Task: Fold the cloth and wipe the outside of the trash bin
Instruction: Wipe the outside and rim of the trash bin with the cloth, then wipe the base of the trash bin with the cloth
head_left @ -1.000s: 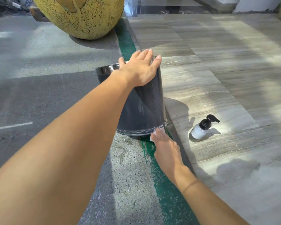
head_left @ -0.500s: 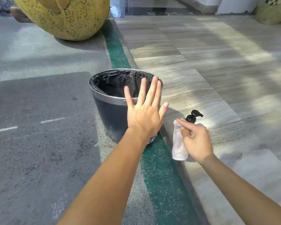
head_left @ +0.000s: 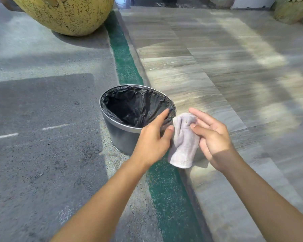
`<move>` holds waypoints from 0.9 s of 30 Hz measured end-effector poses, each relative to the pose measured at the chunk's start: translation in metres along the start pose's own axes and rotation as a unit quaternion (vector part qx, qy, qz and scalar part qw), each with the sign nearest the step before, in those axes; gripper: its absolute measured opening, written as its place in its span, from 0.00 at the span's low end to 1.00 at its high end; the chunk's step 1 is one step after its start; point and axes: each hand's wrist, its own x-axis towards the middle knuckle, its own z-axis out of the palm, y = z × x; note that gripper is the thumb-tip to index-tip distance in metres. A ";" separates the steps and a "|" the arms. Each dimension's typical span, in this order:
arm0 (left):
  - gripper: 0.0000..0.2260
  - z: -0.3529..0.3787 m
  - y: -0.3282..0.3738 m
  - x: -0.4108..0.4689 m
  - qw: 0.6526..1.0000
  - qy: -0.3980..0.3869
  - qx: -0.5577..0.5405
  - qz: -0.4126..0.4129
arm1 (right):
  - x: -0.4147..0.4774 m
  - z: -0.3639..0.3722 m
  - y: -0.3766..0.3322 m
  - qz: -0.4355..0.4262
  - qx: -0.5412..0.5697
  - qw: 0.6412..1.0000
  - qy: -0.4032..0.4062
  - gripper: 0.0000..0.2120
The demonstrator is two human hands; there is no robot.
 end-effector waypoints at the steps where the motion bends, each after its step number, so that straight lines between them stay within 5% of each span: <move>1: 0.21 -0.016 0.019 -0.001 0.992 -0.034 -0.111 -0.046 | -0.006 0.012 -0.013 0.016 0.043 0.999 -0.003 0.20; 3: 0.16 -0.051 0.060 -0.002 0.962 -0.079 -0.237 -0.113 | -0.020 0.040 -0.048 0.050 0.091 0.995 0.010 0.16; 6: 0.09 -0.098 0.127 -0.010 0.952 -0.035 -0.276 -0.126 | -0.041 0.085 -0.107 0.071 0.086 0.994 0.019 0.13; 12: 0.05 -0.210 0.271 -0.030 0.962 0.113 -0.204 -0.141 | -0.089 0.198 -0.240 -0.062 -0.263 0.959 0.089 0.14; 16: 0.03 -0.296 0.363 -0.062 0.945 0.191 -0.222 -0.143 | -0.121 0.285 -0.331 -0.042 -0.154 0.987 0.003 0.11; 21: 0.04 -0.401 0.464 -0.116 0.933 0.265 -0.194 -0.145 | -0.157 0.401 -0.427 -0.002 -0.151 0.974 -0.166 0.12; 27: 0.06 -0.545 0.515 -0.228 0.912 0.336 -0.158 -0.175 | -0.181 0.530 -0.487 0.019 -0.292 0.893 -0.342 0.05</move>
